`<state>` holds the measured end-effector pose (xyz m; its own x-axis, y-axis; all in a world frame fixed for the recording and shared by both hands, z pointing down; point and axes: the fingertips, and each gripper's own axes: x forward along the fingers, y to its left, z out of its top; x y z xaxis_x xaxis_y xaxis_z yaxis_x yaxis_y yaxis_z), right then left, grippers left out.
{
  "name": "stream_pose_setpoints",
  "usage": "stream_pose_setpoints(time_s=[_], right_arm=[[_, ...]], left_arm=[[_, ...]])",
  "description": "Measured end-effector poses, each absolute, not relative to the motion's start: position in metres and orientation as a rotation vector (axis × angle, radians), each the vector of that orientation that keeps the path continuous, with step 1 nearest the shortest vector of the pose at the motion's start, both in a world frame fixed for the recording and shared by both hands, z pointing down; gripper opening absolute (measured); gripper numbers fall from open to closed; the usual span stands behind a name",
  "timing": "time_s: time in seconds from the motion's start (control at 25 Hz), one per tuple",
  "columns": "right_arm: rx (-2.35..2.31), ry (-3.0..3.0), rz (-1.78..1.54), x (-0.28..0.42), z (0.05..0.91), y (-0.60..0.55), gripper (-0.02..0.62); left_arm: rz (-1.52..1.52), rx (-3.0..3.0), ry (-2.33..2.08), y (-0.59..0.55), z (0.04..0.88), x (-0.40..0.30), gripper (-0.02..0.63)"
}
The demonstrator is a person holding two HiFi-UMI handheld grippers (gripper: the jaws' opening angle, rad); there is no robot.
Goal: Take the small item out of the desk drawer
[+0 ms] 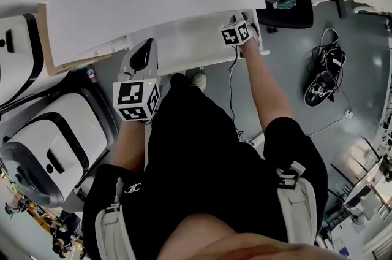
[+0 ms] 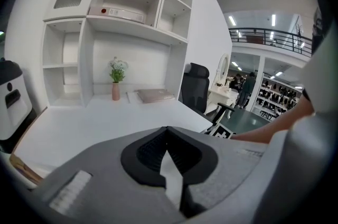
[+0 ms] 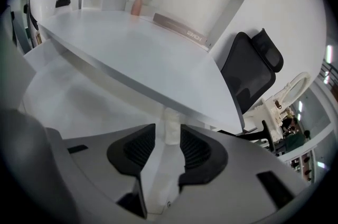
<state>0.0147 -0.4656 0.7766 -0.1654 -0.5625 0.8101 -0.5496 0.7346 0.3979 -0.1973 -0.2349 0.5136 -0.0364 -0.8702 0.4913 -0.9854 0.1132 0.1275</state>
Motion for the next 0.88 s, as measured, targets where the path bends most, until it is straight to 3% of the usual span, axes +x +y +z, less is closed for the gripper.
stream_pose_setpoints(time_s=[0.88], right_arm=[[0.854,-1.660,-0.134,0.022,0.833,-0.506,0.149]], left_arm=[[0.359,1.699,-2.008,-0.217,0.535,-0.202,0.014]])
